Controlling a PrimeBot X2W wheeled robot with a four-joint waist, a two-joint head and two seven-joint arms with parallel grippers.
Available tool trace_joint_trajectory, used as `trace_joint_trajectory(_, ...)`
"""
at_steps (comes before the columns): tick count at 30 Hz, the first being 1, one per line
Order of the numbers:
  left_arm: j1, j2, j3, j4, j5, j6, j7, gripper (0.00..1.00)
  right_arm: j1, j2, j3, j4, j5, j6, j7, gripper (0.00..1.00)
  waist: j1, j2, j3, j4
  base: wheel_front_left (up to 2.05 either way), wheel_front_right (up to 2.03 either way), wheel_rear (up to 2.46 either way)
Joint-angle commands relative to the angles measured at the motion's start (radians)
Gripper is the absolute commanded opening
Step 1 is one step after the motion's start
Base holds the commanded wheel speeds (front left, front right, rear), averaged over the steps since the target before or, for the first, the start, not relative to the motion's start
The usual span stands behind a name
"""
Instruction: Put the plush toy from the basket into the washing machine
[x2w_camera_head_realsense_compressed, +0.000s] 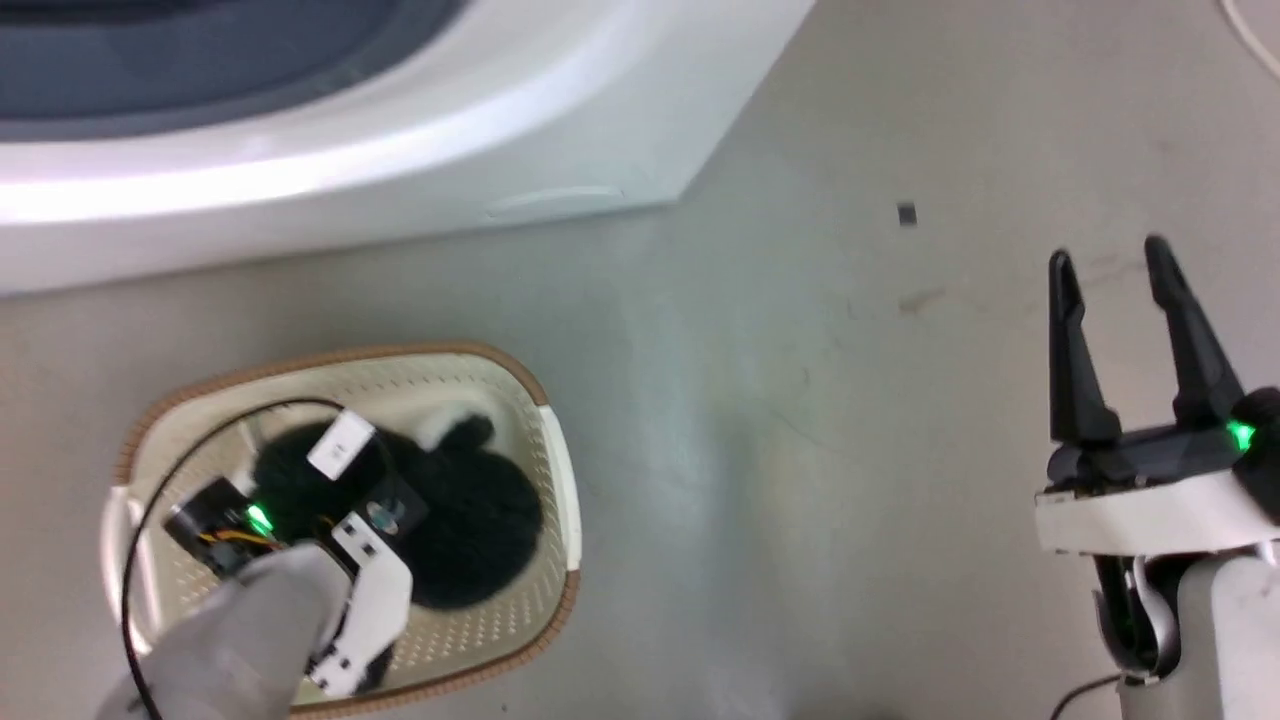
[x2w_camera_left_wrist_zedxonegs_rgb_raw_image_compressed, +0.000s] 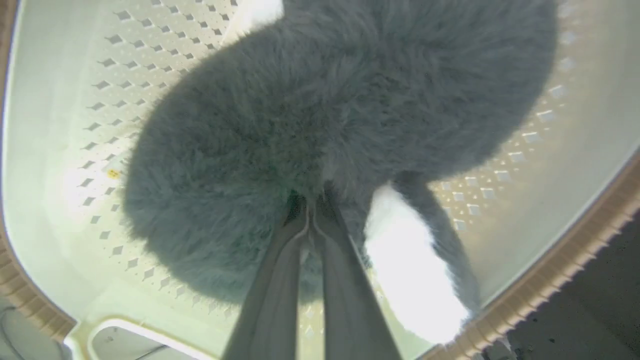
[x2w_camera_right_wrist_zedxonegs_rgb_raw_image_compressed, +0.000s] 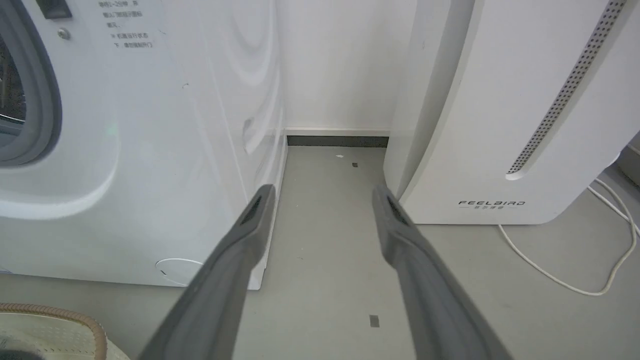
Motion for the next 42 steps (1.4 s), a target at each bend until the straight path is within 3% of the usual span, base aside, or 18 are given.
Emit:
trace_joint_trajectory(1,0.017,-0.005,0.003,0.000,-0.010,0.000,-0.013,0.00,0.009,-0.001,-0.003,0.005,-0.003,-0.001,-0.004,1.00,0.0000,0.0000,-0.065,0.034,0.00,0.00,0.00)
trace_joint_trajectory(12,0.104,-0.055,0.017,0.000,-0.057,0.000,-0.141,0.00,0.094,-0.001,-0.023,0.035,-0.025,-0.001,-0.004,1.00,0.0000,0.0000,-0.231,0.096,0.00,0.00,0.00)
trace_joint_trajectory(27,0.186,-0.148,0.055,-0.025,-0.110,0.068,-0.228,0.00,0.213,-0.001,-0.060,0.068,-0.044,-0.001,-0.004,1.00,0.0000,0.0000,-0.412,0.192,0.00,0.00,0.00)
trace_joint_trajectory(32,0.200,-0.146,0.083,-0.097,-0.120,0.099,-0.231,0.00,0.242,-0.001,-0.067,0.077,-0.046,-0.001,-0.004,1.00,0.0000,0.0000,-0.459,0.219,0.00,0.00,0.00)
trace_joint_trajectory(42,0.257,-0.083,0.159,-0.324,-0.101,0.198,-0.232,0.00,0.287,-0.001,-0.078,0.083,-0.046,-0.001,-0.004,1.00,0.0000,0.0000,-0.530,0.256,0.00,0.00,0.00)
